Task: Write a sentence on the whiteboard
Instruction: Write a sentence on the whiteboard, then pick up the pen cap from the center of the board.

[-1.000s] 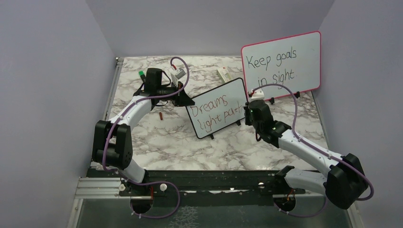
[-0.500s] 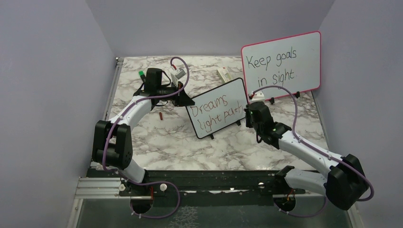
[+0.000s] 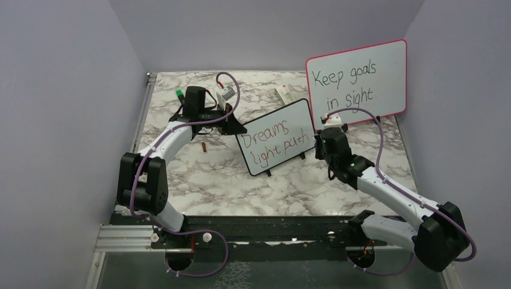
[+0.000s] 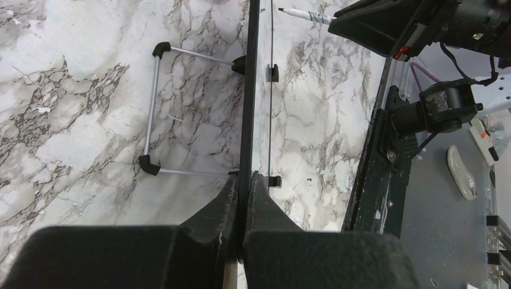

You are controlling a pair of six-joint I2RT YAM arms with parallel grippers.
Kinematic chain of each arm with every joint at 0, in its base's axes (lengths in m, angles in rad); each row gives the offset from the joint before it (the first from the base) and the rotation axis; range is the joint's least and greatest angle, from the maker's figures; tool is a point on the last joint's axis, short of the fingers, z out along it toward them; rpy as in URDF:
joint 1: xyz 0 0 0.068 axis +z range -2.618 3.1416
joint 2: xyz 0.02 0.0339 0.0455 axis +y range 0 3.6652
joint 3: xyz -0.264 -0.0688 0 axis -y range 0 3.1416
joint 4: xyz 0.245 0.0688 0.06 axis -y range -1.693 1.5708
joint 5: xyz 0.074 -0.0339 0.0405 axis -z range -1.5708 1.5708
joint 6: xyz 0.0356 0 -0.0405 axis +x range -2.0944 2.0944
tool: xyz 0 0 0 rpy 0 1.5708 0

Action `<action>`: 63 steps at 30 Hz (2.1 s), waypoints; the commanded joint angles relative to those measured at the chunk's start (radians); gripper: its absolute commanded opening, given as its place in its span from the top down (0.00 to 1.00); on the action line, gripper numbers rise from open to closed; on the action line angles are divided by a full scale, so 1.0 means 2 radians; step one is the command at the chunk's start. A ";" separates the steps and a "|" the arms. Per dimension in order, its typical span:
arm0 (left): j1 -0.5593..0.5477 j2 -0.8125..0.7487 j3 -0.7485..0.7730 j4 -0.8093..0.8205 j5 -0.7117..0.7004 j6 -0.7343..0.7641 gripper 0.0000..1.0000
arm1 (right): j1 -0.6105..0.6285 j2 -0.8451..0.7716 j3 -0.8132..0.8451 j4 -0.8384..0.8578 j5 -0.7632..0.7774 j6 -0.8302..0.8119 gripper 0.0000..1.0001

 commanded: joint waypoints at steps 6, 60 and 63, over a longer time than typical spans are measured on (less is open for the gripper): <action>-0.016 0.041 -0.027 -0.064 -0.104 0.042 1.00 | -0.006 0.027 0.000 0.031 -0.016 -0.003 0.99; -0.014 -0.274 -0.049 -0.065 -0.388 -0.120 0.04 | -0.009 -0.278 0.043 -0.180 0.013 -0.018 0.99; -0.014 -0.319 -0.085 -0.053 -0.463 -0.151 0.01 | -0.009 -0.284 0.045 -0.183 0.012 -0.023 0.99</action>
